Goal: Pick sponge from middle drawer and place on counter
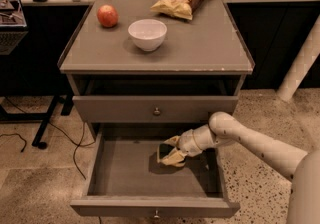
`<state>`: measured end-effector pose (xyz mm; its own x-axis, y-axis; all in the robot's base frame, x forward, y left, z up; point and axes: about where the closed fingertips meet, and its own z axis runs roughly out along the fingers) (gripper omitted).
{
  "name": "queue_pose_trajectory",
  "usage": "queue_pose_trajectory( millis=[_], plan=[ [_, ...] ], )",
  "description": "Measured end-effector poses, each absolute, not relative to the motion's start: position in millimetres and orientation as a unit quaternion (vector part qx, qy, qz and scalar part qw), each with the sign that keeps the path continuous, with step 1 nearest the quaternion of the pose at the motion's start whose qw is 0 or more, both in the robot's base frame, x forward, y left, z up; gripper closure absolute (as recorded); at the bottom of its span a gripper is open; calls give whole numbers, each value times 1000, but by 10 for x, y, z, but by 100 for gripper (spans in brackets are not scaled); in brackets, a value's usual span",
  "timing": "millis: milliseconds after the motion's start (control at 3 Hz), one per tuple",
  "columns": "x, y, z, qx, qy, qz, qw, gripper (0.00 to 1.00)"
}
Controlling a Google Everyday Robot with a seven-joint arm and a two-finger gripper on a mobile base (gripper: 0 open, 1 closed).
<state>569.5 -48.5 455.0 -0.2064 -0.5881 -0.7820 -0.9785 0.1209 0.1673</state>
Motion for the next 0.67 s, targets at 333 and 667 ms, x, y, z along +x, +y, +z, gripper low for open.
queue_pose_trajectory(
  millis=[333,667],
  plan=[
    [5695,-485,4550,-564,694,348,280,100],
    [5615,-438,4748,-575,692,339,277,100]
  ],
)
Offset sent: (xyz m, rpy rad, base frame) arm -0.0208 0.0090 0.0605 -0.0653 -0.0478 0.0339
